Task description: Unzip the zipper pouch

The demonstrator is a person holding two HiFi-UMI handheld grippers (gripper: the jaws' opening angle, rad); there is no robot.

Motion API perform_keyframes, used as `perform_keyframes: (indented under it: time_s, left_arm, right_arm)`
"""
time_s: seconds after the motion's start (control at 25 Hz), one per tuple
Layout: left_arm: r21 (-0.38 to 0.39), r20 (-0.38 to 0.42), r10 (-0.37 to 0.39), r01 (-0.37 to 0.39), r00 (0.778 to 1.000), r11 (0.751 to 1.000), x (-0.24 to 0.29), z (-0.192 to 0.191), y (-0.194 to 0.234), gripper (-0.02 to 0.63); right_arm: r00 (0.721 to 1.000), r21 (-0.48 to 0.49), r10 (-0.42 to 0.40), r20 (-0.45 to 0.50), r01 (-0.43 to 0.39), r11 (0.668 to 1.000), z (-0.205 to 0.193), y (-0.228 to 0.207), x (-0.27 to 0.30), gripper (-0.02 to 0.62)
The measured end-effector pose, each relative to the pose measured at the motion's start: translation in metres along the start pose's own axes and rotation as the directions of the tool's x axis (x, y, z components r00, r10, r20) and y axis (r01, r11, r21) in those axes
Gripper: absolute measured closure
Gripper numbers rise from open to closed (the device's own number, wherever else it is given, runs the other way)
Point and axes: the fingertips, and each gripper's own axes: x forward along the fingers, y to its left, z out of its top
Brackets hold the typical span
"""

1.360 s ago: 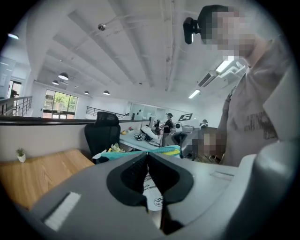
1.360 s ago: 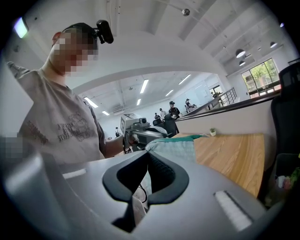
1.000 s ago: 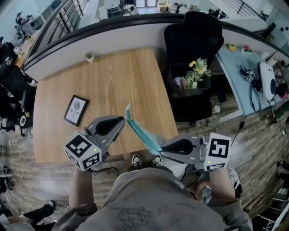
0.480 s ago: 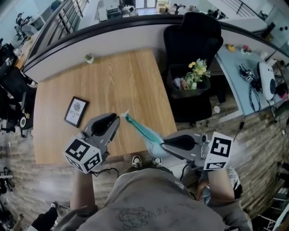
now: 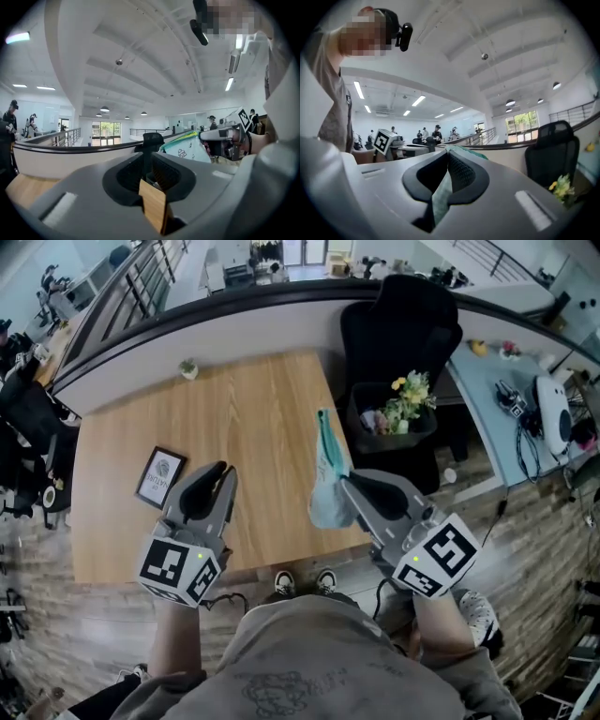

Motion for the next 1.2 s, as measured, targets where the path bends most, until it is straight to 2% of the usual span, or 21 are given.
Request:
perform_keyframes:
  time_s: [0.08,0.24,0.44,0.56,0.8,1.2]
  left_arm:
    - [0.020,0.024,0.030,-0.031,0.999,0.999,-0.001,0.009,0.003,0.558]
    - [0.055,0.070,0.082,-0.086,0.994,0.995,-0.006,0.024,0.007,0.560]
    - [0.097,0.124,0.129,-0.141,0.984,0.985,-0.011,0.039,0.009,0.566]
    - [0.130,0.136,0.152,-0.170,0.979,0.977,-0.014,0.038,0.007,0.583]
    - [0.152,0.102,0.172,-0.186,0.980,0.971,-0.015,0.017,0.005,0.594]
    - [0.122,-0.015,0.188,-0.184,0.982,0.975,-0.013,-0.038,0.007,0.606]
  right_arm:
    - [0.996,-0.083,-0.084,0.033,0.086,0.993,0.011,-0.005,0.003,0.581]
    - [0.974,-0.212,-0.196,0.109,0.216,0.953,0.035,-0.006,0.006,0.581]
    - [0.942,-0.213,-0.257,0.215,0.303,0.929,0.060,-0.008,-0.002,0.580]
    - [0.933,-0.218,-0.271,0.237,0.323,0.921,0.063,-0.006,-0.007,0.580]
    - [0.939,-0.211,-0.285,0.191,0.323,0.923,0.042,-0.007,-0.006,0.580]
    - [0.950,-0.177,-0.311,-0.008,0.305,0.936,-0.041,-0.019,0.001,0.580]
